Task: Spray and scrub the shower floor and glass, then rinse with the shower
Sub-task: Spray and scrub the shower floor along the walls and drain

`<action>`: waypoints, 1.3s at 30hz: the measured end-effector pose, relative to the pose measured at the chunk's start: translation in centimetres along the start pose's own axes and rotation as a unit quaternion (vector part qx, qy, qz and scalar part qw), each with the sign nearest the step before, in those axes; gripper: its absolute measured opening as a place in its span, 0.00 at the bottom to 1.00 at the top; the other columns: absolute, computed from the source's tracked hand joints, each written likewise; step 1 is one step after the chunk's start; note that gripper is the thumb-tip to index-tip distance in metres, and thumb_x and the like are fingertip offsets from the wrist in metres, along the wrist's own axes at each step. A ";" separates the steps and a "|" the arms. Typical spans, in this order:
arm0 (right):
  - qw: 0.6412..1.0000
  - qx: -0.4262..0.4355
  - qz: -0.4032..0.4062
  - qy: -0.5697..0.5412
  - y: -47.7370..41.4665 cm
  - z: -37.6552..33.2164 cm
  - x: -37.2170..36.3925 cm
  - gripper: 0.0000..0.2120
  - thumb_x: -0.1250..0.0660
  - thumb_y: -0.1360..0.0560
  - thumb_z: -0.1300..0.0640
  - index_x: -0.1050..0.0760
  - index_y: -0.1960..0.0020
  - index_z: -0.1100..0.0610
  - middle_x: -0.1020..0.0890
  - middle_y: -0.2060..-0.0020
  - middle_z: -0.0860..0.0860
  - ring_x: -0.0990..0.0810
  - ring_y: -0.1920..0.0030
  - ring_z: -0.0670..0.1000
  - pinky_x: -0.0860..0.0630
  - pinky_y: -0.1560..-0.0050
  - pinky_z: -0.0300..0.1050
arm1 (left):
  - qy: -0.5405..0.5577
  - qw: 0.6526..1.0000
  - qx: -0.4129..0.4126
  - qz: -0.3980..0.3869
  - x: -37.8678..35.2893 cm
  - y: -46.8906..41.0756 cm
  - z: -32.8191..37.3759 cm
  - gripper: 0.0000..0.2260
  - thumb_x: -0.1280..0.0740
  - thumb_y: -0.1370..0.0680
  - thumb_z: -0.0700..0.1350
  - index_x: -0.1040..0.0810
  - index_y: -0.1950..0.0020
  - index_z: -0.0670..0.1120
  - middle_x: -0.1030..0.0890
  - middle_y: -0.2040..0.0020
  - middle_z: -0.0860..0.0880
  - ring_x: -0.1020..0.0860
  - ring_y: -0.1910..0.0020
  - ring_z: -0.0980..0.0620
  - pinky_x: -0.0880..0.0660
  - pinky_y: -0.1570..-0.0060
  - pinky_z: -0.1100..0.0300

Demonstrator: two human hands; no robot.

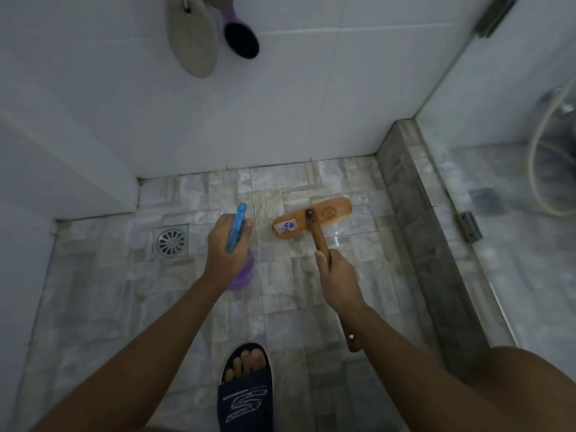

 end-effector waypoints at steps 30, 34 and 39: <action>0.950 -0.063 0.049 -0.300 5.4 -11.2 13.1 0.17 0.43 0.16 0.45 0.25 0.48 0.57 0.29 0.70 0.51 0.32 0.75 0.46 0.35 0.78 0.41 | 0.035 0.988 -0.118 -0.092 4.6 -9.1 24.2 0.10 0.33 0.19 0.40 0.25 0.57 0.36 0.25 0.63 0.41 0.26 0.67 0.49 0.28 0.64 0.58; 0.933 -0.028 0.094 -0.345 7.8 -20.9 23.2 0.16 0.43 0.16 0.45 0.26 0.51 0.56 0.32 0.70 0.52 0.36 0.75 0.48 0.39 0.76 0.42 | 0.074 0.984 -0.116 -0.110 8.1 -11.6 33.6 0.10 0.33 0.19 0.43 0.25 0.57 0.39 0.26 0.64 0.47 0.27 0.67 0.54 0.30 0.65 0.63; 0.942 0.025 0.105 -0.318 11.7 -30.8 33.0 0.15 0.43 0.15 0.46 0.28 0.54 0.54 0.31 0.70 0.53 0.35 0.74 0.52 0.36 0.76 0.44 | 0.093 0.981 -0.112 -0.131 11.9 -14.5 44.1 0.08 0.34 0.18 0.46 0.25 0.55 0.45 0.25 0.64 0.50 0.26 0.66 0.53 0.28 0.63 0.60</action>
Point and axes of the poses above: each hand's wrist, its own y-axis away from the middle knuckle, its own x-axis out of the back of the hand, z = x × y, the point moved 10 cm from there along -y, towards the middle knuckle
